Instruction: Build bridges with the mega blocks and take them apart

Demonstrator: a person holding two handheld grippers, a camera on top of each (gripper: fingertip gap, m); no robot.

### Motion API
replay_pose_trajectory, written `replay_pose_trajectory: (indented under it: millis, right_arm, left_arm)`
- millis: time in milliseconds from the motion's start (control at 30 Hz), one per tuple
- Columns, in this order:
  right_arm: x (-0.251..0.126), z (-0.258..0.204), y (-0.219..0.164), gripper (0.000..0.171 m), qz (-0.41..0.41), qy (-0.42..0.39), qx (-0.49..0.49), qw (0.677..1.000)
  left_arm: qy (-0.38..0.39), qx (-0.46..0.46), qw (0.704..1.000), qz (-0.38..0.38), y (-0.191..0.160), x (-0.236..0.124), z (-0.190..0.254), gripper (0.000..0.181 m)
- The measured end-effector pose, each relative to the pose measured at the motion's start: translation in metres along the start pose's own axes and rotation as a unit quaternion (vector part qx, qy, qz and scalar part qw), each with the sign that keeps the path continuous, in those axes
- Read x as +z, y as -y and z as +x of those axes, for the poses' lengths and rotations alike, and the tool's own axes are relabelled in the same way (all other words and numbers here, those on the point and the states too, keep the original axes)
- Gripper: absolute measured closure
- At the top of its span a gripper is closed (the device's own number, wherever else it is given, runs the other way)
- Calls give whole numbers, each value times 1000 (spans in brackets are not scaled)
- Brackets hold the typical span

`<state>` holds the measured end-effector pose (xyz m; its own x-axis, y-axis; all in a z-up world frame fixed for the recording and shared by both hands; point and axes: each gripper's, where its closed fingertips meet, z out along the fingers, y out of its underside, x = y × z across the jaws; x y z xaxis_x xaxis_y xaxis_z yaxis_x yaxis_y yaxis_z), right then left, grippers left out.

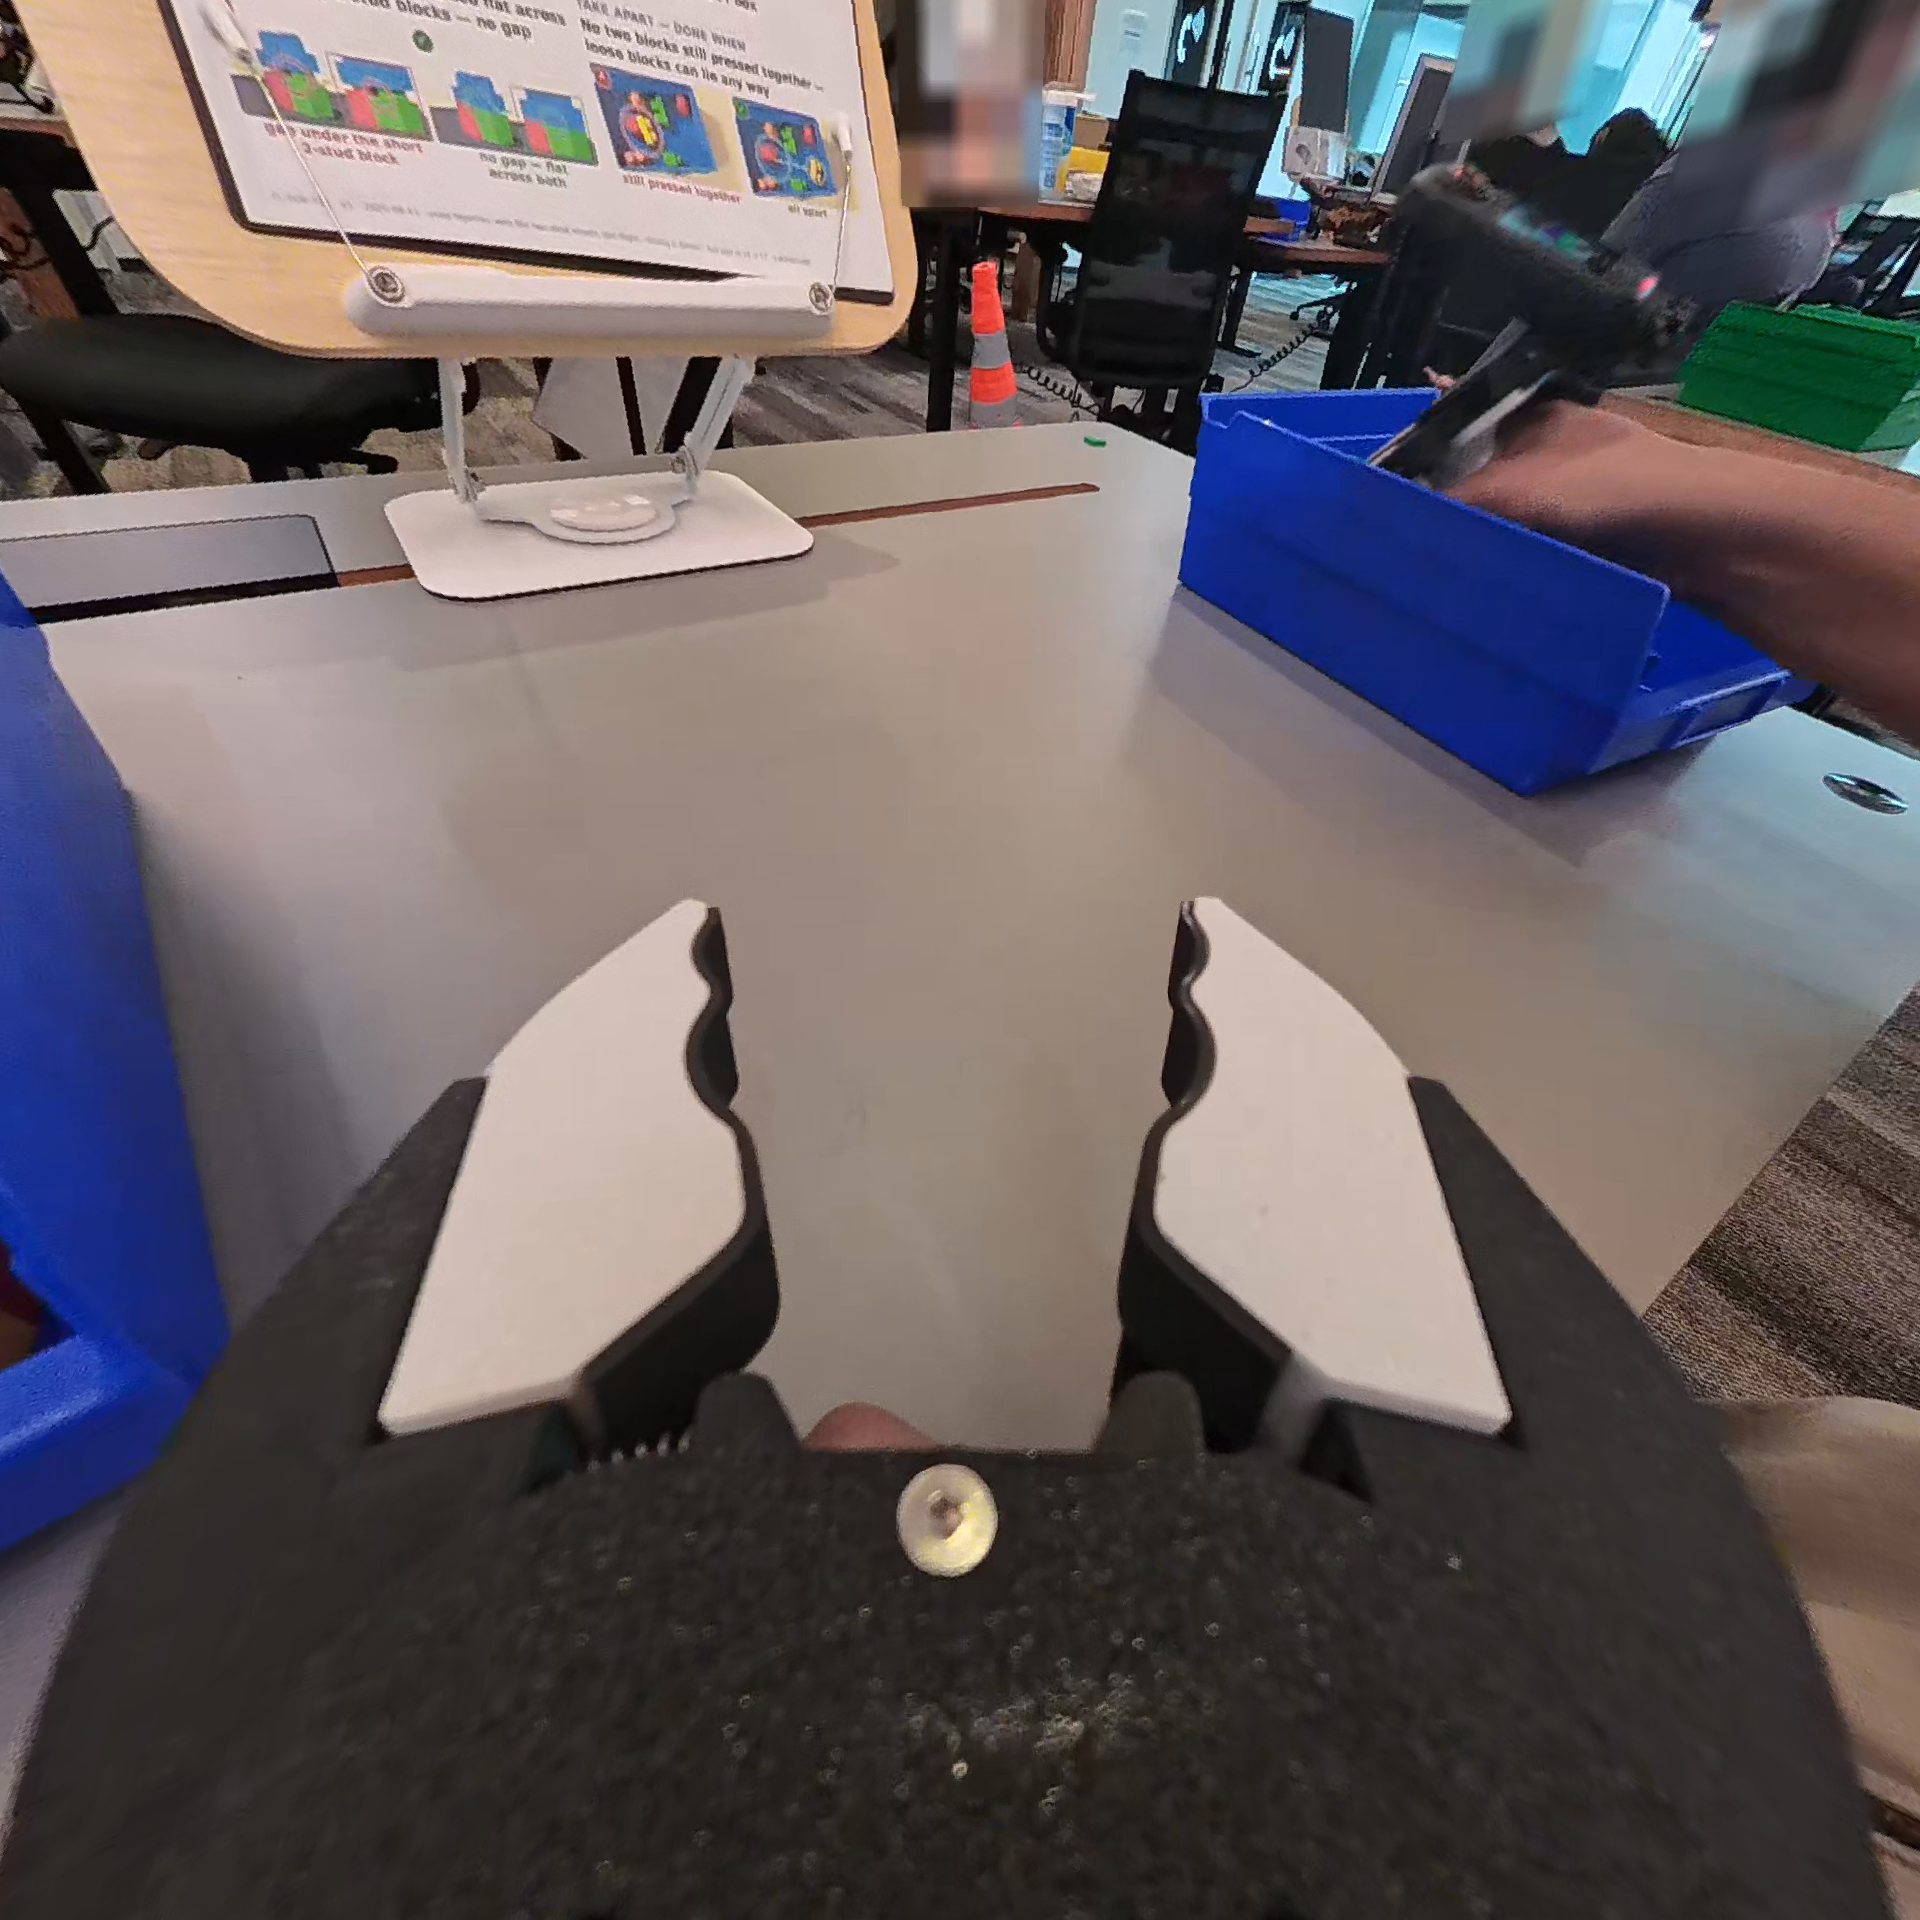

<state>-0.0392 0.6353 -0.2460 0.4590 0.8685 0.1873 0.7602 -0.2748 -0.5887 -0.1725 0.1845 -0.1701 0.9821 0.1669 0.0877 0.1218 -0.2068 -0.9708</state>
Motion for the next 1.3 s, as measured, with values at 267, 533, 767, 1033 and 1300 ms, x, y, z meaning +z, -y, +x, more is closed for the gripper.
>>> replay_pose_trajectory:
  millis: [267,533,767,1033,1300]
  right_arm:
    - [12,1,-8,114,-22,-9,3,1000]
    - [-115,-8,21,102,147,-21,11,989]
    - [-224,-181,0,91,328,75,-13,942]
    - [-176,-314,-57,92,297,156,-4,942]
    - [-169,-312,-50,94,288,180,-6,940]
  left_arm:
    - [-1,15,1000,-5,-1,0,4,101]
    - [23,21,999,-10,1,-1,-7,101]
    - [58,23,998,-8,4,-3,-24,100]
    - [92,35,995,-27,-11,-14,-26,102]
    - [122,22,992,-35,-11,-27,-41,103]
